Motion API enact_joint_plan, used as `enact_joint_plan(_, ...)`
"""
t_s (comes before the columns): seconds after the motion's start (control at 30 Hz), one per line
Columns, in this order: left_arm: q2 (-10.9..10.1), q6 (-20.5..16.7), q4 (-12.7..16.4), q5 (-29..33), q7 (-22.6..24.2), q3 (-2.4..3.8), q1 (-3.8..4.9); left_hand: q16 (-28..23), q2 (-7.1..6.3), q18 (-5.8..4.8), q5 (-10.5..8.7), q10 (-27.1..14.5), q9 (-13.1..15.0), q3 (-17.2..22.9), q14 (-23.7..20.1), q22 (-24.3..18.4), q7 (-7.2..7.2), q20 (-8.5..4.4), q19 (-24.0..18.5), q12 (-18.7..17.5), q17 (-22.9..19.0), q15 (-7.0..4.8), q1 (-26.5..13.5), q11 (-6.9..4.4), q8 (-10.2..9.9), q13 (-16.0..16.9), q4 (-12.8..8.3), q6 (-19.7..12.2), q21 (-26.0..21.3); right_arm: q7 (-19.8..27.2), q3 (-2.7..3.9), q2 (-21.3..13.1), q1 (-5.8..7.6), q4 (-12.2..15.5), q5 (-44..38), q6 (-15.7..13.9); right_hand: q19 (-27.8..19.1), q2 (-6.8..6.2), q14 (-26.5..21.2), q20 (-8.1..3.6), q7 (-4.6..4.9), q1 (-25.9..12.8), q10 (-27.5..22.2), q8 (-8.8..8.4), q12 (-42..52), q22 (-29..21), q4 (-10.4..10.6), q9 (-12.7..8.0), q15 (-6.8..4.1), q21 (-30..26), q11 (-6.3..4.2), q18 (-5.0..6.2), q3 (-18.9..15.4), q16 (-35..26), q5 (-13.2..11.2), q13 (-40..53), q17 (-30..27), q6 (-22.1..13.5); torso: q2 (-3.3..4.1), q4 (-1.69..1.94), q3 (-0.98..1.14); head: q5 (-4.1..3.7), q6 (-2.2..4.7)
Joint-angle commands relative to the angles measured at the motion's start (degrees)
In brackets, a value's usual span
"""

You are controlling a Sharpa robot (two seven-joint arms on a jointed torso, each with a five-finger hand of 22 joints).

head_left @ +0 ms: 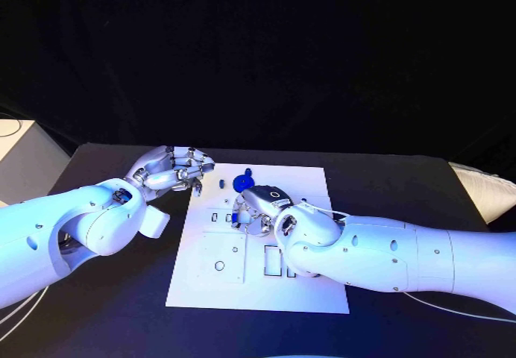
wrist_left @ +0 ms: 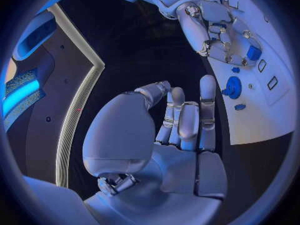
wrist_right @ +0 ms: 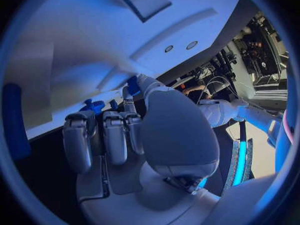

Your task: Assemble the parts on the task board

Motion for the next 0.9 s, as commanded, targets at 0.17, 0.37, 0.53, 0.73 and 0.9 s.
enact_joint_plan(0.17, 0.1, 0.9, 0.1, -0.4, -0.2, 0.03, 0.0, 0.3, -0.17, 0.24, -0.11, -0.4, 0.1, 0.3, 0.3, 0.0, -0.02, 0.08, 0.3, 0.3, 0.0, -0.07, -0.6, -0.07, 0.4, 0.1, 0.0, -0.4, 0.3, 0.0, -0.09, 0.0, -0.19, 0.0, -1.4, 0.3, 5.3, -1.32, 5.9, -0.28, 0.35, -1.2, 4.7, 0.06, -0.6, 13.8, 0.1, -0.3, -0.12, -0.4, 0.15, -0.42, 0.5, -0.1, 0.1, 13.7, 14.2, -1.1, 0.01, 0.0, 0.01, -0.01, -0.05)
enact_joint_plan(0.37, 0.1, 1.0, 0.0, -0.4, -0.3, 0.03, 0.0, 0.5, -0.18, 0.21, -0.11, -0.4, 0.0, 0.4, 0.4, 0.2, 0.02, 0.07, 0.4, 0.4, 0.3, -0.07, -0.6, -0.04, 0.4, 0.1, 0.1, -0.6, 0.5, 0.3, -0.09, 0.0, -0.2, -0.1, -1.4, 0.4, 5.2, -2.75, 5.8, 0.04, 0.86, -2.2, 4.1, -0.28, -1.3, 13.7, 0.4, -0.6, 0.27, -0.6, 0.61, -0.38, 0.1, -0.2, -0.1, 13.1, 14.0, -2.2, -0.03, -0.01, 0.0, 0.02, -0.15)
enact_joint_plan(0.53, 0.1, 1.2, 0.0, -0.4, -0.4, 0.03, 0.0, 0.6, -0.2, 0.18, -0.12, -0.4, 0.0, 0.4, 0.5, 0.4, 0.05, 0.07, 0.5, 0.5, 0.5, -0.06, -0.7, -0.02, 0.4, 0.1, 0.1, -0.7, 0.6, 0.7, -0.09, 0.0, -0.2, -0.1, -1.2, 0.4, 5.1, -4.24, 5.8, 0.57, 1.58, -3.2, 3.4, -1.14, -2.0, 13.6, 0.6, -1.1, 0.86, -0.8, 1.27, -0.33, -1.3, -0.3, 1.9, 12.5, 13.9, -4.2, 0.0, -0.01, 0.01, 0.01, -0.15)
enact_joint_plan(0.73, 0.1, 1.4, 0.0, -0.5, -0.5, 0.03, 0.0, 0.7, -0.2, 0.14, -0.11, -0.5, 0.0, 0.4, 0.6, 0.7, 0.07, 0.07, 0.6, 0.6, 0.7, -0.05, -0.7, -0.01, 0.4, 0.1, 0.1, -0.8, 0.8, 0.9, -0.1, 0.0, -0.2, -0.1, -1.1, 0.0, 4.9, -4.5, 5.7, 0.99, 2.03, -3.9, 2.0, -1.84, -3.5, 13.3, 0.9, -1.6, 1.26, -1.2, 1.72, -0.21, -3.7, -0.3, 1.2, 11.1, 13.7, -5.8, 0.0, 0.0, 0.0, 0.0, -0.11)
enact_joint_plan(0.9, 0.2, 1.5, -0.3, -0.8, -0.8, 0.03, -0.01, 1.3, -0.43, 0.04, -0.13, -0.7, -0.2, 0.4, 1.0, 1.2, 0.37, 0.15, 0.9, 1.0, 1.4, 0.11, -0.9, 0.21, 0.1, 0.1, 0.3, -1.7, 1.4, 0.8, -0.1, -0.4, -0.25, 0.6, -1.2, -2.0, 4.6, -3.0, 5.6, 1.87, 3.19, -3.4, 0.6, -3.78, -5.0, 12.9, 1.3, -2.6, 2.17, -1.8, 2.67, -0.07, -12.7, -0.5, 1.1, 9.7, 13.4, -8.8, -0.03, 0.05, -0.01, 0.03, -0.13)
